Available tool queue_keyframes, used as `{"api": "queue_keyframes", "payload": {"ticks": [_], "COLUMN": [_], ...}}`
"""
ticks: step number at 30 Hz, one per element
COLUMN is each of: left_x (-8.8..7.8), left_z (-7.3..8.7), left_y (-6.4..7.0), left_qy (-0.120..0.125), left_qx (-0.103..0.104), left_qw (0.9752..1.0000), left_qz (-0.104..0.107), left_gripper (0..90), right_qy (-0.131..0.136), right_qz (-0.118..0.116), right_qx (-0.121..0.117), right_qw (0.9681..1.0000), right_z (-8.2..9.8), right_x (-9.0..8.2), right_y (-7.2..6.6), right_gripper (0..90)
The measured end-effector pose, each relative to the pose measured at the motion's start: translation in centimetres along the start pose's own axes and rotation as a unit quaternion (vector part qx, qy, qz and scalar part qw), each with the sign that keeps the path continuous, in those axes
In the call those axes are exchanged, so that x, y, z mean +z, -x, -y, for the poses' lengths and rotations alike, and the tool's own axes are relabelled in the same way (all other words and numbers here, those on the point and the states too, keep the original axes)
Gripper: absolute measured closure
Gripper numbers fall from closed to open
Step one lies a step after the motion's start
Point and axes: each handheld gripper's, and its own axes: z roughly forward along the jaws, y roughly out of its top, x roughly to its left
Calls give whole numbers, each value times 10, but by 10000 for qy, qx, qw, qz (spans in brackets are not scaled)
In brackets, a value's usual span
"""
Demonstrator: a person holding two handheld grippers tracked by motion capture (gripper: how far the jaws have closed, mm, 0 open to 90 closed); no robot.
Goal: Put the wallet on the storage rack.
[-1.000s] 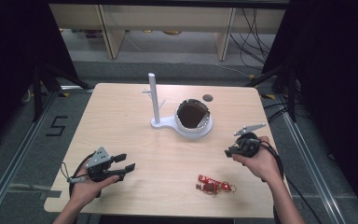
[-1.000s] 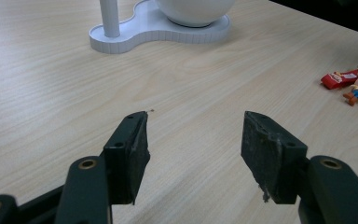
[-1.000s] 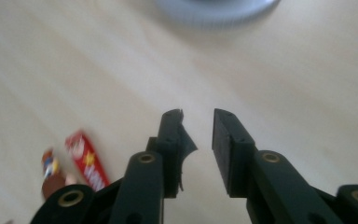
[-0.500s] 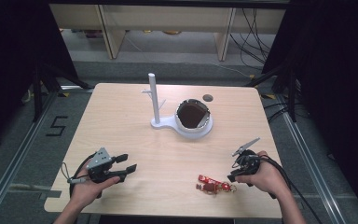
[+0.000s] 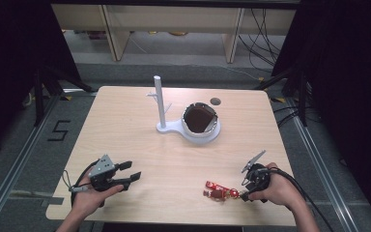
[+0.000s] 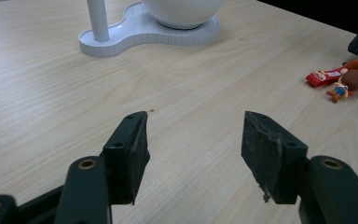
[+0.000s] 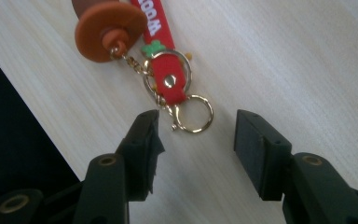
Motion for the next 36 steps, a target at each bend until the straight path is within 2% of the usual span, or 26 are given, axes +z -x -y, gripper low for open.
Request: {"api": "queue_keyframes", "payload": {"ticks": [1,6,9,10,11,21,25,28,30,31,32,33,36], "left_x": [1,3,3,2,2,1,1,1,1,1,1,1,1], "left_z": [0,2,2,1,2,2,2,3,3,3,3,3,3], "left_y": [-1,0,-1,0,0,-1,-2,-2,-2,-2,-2,-2,-2], "left_qy": [23,-39,-16,-63,-49,-41,-23,-20,-20,-20,-22,-24,-28], "left_qx": [-13,-29,-33,-42,-42,-50,-58,-65,-63,-63,-61,-65,-68], "left_qw": [10000,10000,10000,10000,10000,10000,10000,10000,10000,10000,10000,10000,10000], "left_qz": [42,57,46,-6,0,2,17,21,29,29,31,35,29], "left_gripper": [402,401,400,400,400,400,400,400,400,400,400,400,400], "right_qy": [-2,-42,-117,-187,-121,-98,-114,-171,-204,-204,-243,-254,-198], "right_qz": [-11,-20,31,50,44,25,120,211,291,291,323,314,252], "right_qx": [49,-166,-168,-103,-276,-511,-636,-818,-942,-942,-1124,-1090,-1197], "right_qw": [10000,9999,9998,9998,9995,9986,9978,9963,9949,9949,9928,9932,9923], "right_z": [1,0,0,-1,-1,-13,-17,-19,-20,-20,-21,-20,-21], "right_x": [2,6,10,10,11,17,19,19,19,19,19,19,18], "right_y": [-1,-2,-3,-4,-3,-10,-12,-14,-17,-17,-18,-18,-17], "right_gripper": [497,481,478,477,476,468,482,521,615,615,707,731,774]}}
